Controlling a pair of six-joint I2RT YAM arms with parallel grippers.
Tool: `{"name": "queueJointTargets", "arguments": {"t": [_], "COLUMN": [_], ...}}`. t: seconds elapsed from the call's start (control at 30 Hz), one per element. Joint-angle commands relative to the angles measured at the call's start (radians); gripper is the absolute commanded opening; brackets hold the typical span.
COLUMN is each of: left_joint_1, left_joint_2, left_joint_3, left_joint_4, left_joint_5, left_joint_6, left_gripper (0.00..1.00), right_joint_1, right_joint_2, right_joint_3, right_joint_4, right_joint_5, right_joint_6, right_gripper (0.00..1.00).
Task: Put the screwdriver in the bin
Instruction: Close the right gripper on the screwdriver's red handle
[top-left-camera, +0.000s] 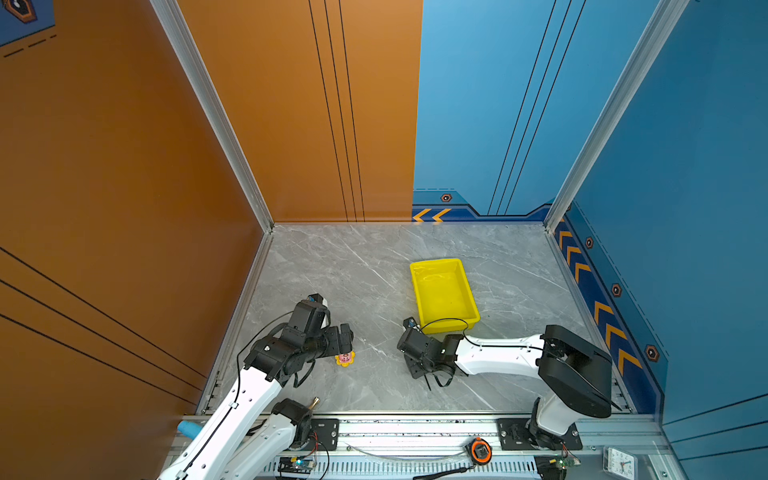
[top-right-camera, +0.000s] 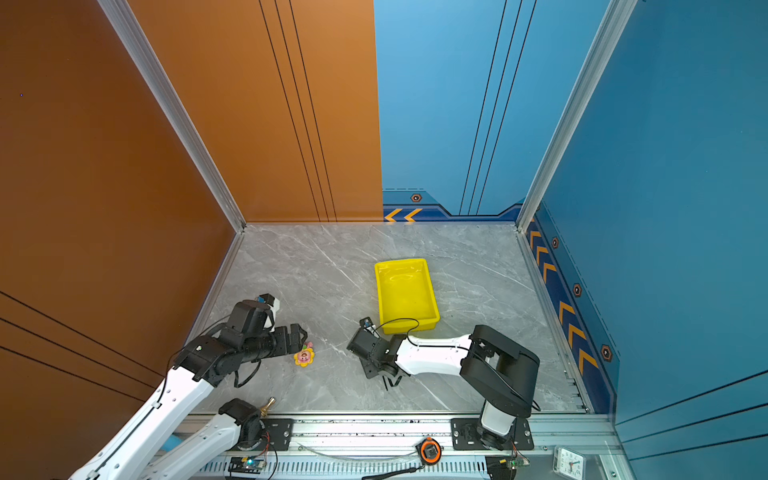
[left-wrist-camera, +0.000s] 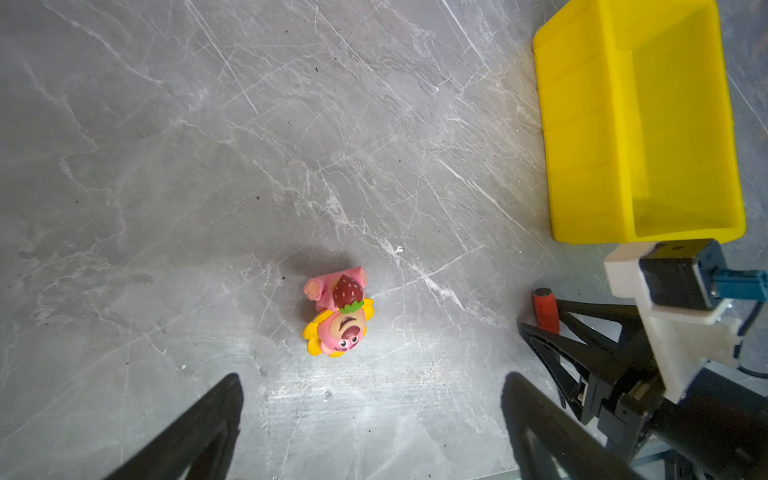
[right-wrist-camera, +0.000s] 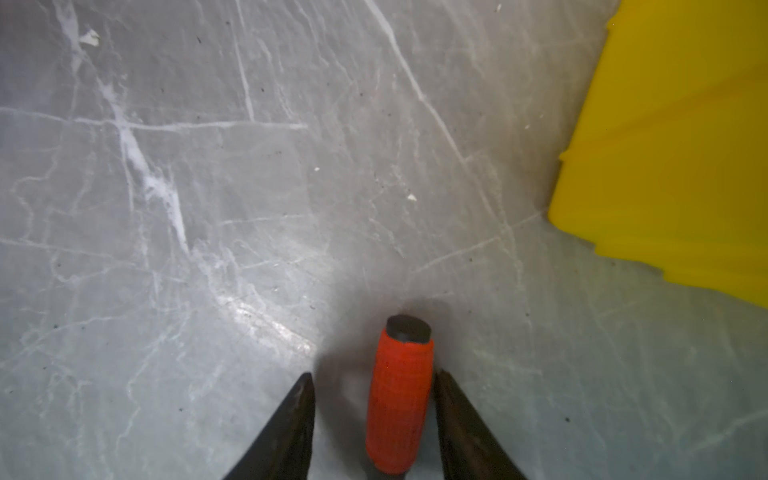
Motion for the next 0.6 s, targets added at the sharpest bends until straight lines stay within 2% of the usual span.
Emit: {"name": "queueJointTargets", "arguments": {"t": [0.0, 0.2, 0.4, 0.57], "left_joint_1": [-0.003, -0.005, -0.005, -0.002], "left_joint_2": [-0.001, -0.001, -0.003, -0.01], "left_joint_3": [0.007, 0.006, 0.004, 0.003], "left_joint_4": [-0.023, -0.023, -0.023, -0.022], "left_joint_5": [0.012, 0.01, -0.003, -0.012], "left_joint_6": [0.017, 0.015, 0.016, 0.014], "left_gripper": [0.98, 0.98, 0.98, 0.98], "right_joint_1": [0.007, 0.018, 0.018, 0.019], "right_joint_2": [0.027, 0.032, 0.029, 0.022], "right_joint_3": [0.023, 0.021, 0.022, 0.035], "right_joint_4": [-0.003, -0.011, -0.03, -0.055], "right_joint_5": [-0.001, 0.014, 0.016, 0.014], "right_joint_6": [0.016, 0.027, 0.029, 0.036], "right_gripper": [0.44, 0.35, 0.14, 0.04]}}
